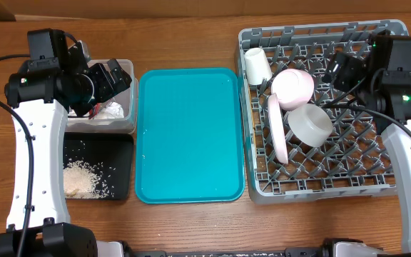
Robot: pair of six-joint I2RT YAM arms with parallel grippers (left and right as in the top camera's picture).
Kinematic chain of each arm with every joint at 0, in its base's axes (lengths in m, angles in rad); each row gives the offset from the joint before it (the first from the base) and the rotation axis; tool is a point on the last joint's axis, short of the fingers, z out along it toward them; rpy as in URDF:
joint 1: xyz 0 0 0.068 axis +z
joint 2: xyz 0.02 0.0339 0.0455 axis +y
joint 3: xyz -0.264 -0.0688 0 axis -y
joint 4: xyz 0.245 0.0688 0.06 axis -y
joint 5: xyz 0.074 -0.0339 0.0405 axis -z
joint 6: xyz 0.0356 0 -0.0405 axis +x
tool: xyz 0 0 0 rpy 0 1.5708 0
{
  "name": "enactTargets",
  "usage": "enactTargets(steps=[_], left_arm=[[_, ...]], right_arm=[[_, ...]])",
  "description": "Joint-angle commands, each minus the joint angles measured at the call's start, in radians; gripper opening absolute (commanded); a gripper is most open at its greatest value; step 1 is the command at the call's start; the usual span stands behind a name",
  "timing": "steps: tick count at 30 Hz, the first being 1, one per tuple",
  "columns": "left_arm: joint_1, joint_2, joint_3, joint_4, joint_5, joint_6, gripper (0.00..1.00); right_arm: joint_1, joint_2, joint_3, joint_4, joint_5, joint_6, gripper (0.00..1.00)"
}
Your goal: Sort waste into correct bins and load items into the dishwasher
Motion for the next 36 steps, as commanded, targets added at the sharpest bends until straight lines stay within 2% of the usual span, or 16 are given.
enactTargets(steps=[1, 24, 30, 36], left_arm=[[-0.007, 0.002, 0.010, 0.001, 0.007, 0.011, 1.00], [-0.007, 0.002, 0.010, 0.001, 0.007, 0.011, 1.00], [-0.007, 0.002, 0.010, 0.001, 0.007, 0.011, 1.00], [-0.007, 0.002, 0.010, 0.001, 0.007, 0.011, 1.00]], right_arm=[[-0.001, -0.008, 0.015, 0.005, 0.091, -0.025, 1.00], [-0.001, -0.013, 0.014, 0.005, 0.091, -0.025, 1.00], [0.001, -0.132, 0.014, 0.005, 0.091, -0.025, 1.00], [0.001, -0.354, 0.014, 0.022, 0.093, -0.026, 1.00]])
